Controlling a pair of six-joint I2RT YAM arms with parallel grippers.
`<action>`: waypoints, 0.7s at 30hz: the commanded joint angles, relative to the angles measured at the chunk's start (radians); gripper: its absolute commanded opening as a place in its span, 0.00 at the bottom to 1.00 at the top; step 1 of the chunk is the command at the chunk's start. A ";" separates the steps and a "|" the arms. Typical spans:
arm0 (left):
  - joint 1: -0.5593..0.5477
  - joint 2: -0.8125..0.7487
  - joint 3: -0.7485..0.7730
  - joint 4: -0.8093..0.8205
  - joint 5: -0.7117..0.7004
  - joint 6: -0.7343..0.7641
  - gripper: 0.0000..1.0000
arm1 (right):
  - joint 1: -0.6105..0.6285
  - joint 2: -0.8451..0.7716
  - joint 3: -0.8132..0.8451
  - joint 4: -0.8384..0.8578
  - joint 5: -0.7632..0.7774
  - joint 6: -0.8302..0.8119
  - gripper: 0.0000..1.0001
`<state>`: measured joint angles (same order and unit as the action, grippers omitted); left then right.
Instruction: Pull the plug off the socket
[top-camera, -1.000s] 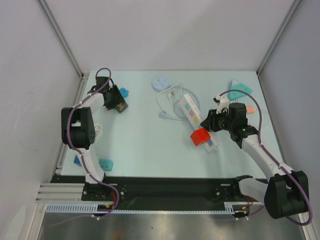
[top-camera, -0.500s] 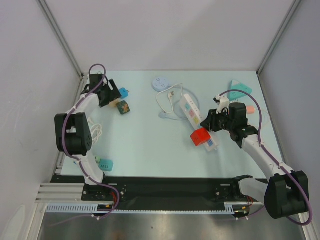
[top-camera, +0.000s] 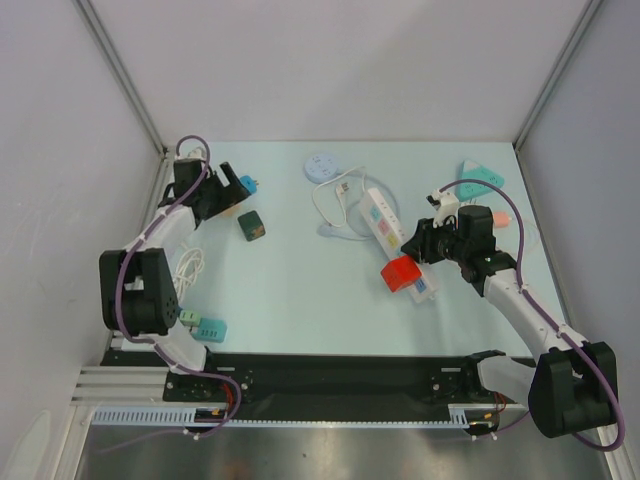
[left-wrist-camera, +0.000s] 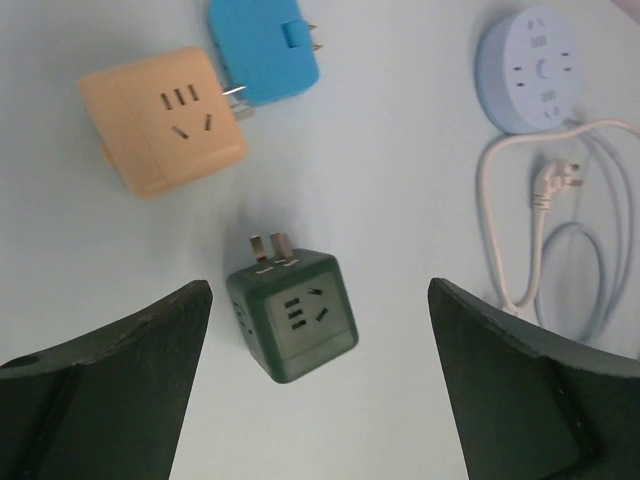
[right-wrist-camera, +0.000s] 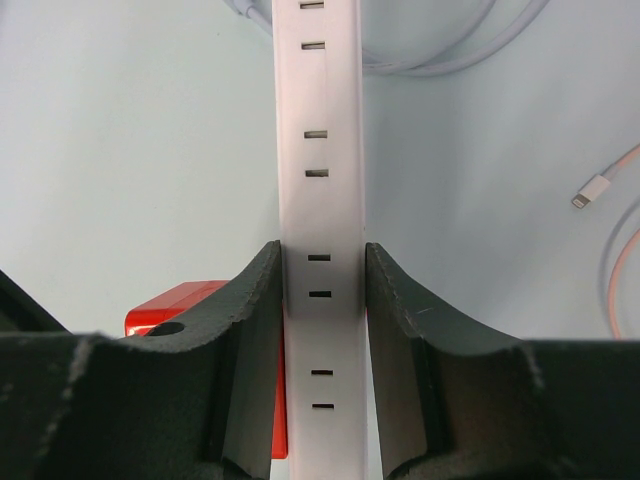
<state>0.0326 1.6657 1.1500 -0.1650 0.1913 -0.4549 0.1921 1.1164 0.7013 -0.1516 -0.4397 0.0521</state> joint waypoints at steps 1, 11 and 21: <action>-0.025 -0.098 -0.038 0.114 0.091 -0.019 0.94 | -0.003 -0.026 0.026 0.103 -0.040 0.018 0.00; -0.310 -0.237 -0.234 0.352 0.241 -0.167 0.94 | -0.006 -0.026 0.023 0.106 -0.047 0.026 0.00; -0.706 -0.173 -0.447 0.760 0.155 -0.441 0.95 | -0.013 -0.023 0.018 0.110 -0.056 0.032 0.00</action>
<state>-0.5976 1.4666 0.7040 0.3767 0.3798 -0.7795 0.1864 1.1164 0.7013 -0.1509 -0.4549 0.0601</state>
